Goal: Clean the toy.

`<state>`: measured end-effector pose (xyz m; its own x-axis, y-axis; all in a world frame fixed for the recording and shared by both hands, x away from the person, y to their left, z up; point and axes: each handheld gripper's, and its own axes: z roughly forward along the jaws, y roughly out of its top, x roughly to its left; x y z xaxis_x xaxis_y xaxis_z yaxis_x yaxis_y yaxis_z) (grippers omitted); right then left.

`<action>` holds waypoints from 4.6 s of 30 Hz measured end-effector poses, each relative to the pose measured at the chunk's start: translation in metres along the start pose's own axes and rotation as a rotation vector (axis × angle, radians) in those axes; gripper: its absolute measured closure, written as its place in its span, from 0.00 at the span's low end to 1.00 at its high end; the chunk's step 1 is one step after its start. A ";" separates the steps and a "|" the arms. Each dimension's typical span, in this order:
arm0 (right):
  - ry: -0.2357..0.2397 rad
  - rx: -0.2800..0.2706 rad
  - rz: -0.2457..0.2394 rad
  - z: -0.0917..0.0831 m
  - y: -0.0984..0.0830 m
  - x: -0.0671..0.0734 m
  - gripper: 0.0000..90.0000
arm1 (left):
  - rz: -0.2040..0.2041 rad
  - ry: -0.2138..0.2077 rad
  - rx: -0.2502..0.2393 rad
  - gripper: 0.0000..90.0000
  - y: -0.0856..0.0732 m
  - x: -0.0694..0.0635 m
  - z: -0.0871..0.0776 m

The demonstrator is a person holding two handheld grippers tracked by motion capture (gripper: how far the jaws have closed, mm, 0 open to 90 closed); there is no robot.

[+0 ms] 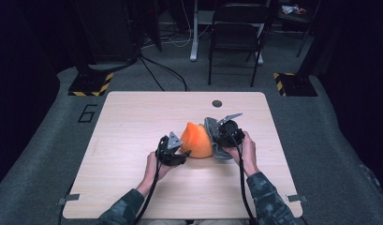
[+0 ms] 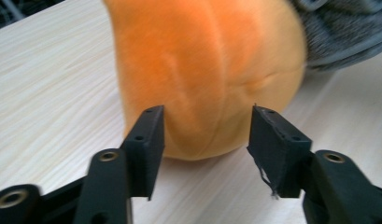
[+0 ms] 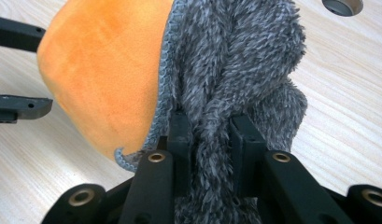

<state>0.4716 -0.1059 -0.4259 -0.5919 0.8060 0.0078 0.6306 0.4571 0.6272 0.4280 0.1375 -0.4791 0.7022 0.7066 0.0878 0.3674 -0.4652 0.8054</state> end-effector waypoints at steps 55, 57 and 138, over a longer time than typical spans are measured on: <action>0.021 -0.018 -0.016 -0.005 0.005 0.008 0.81 | -0.014 -0.075 -0.029 0.87 0.001 -0.004 -0.002; 0.006 0.003 -0.002 -0.001 0.002 0.002 0.81 | -0.017 -0.076 -0.027 0.87 0.001 -0.004 -0.002; -0.057 0.062 0.037 -0.004 -0.003 -0.014 0.81 | -0.006 -0.076 -0.030 0.85 -0.001 -0.002 -0.002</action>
<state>0.4758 -0.1202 -0.4252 -0.5390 0.8422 -0.0155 0.6824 0.4474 0.5780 0.4253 0.1375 -0.4791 0.7448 0.6661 0.0396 0.3536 -0.4443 0.8232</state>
